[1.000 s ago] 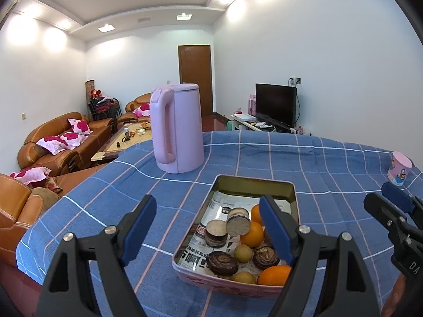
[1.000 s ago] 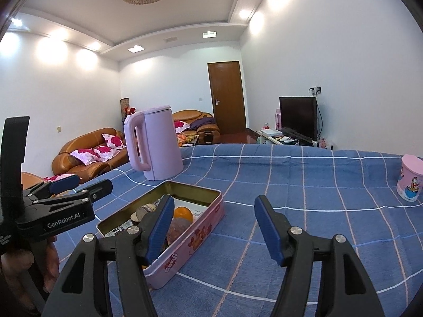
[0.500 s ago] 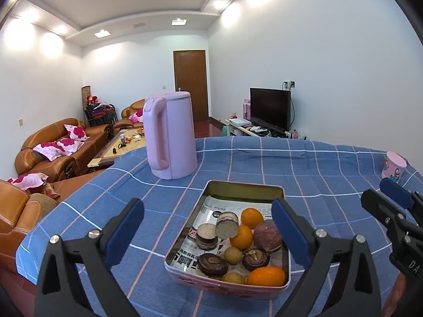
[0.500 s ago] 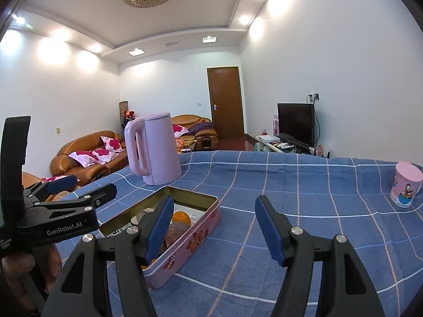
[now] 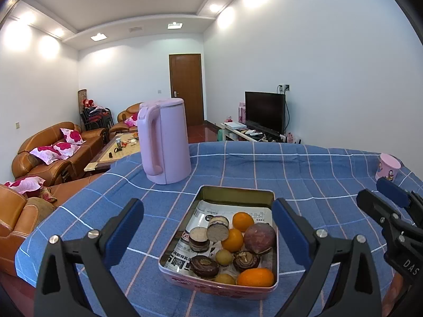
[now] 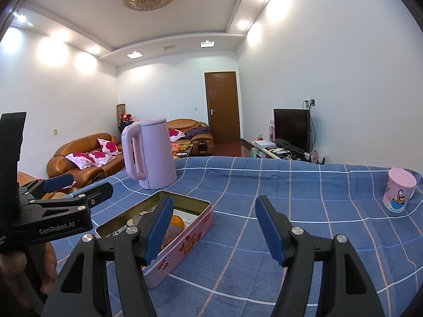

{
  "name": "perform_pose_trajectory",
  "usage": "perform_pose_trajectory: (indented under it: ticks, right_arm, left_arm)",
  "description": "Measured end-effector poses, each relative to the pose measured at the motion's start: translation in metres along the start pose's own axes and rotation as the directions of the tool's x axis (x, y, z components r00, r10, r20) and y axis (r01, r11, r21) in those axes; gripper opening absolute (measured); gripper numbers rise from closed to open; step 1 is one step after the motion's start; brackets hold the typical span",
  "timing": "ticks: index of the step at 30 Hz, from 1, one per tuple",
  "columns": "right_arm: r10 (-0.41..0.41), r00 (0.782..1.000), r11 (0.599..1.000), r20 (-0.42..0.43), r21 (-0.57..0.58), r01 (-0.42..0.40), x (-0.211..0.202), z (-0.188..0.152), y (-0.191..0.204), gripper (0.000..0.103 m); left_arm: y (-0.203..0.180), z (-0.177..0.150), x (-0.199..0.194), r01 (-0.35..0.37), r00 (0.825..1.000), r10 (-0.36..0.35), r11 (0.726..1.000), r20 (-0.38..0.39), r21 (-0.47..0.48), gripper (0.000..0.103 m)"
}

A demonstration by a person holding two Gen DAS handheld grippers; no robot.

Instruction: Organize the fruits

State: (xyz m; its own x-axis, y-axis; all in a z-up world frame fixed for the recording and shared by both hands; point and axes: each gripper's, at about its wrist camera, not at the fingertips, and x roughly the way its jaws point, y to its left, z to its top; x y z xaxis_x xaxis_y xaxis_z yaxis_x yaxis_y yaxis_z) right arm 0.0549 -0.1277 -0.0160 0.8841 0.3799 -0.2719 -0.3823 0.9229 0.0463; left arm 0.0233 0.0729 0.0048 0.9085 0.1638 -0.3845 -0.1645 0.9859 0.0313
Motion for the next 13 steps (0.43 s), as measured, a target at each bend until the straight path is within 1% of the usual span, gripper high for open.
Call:
perform_pose_trajectory:
  ticks: [3, 11, 13]
  right_arm:
    - [-0.001, 1.0, 1.0, 0.0, 0.003, 0.001, -0.0012, -0.0009, -0.0013, 0.066]
    - [-0.009, 1.0, 1.0, -0.005, 0.01, 0.009, -0.0028, -0.0022, -0.0065, 0.066]
    - [-0.011, 1.0, 1.0, -0.01, 0.011, 0.011, -0.0033, -0.0026, -0.0087, 0.066]
  left_arm:
    - [0.0003, -0.0006, 0.0008, -0.003, 1.0, 0.003, 1.0, -0.008, -0.003, 0.103]
    - [-0.0026, -0.004, 0.0046, -0.008, 1.0, 0.008, 1.0, -0.019, 0.005, 0.103]
    - [-0.0027, -0.0041, 0.0046, 0.001, 1.0, -0.001, 1.0, -0.021, 0.006, 0.103]
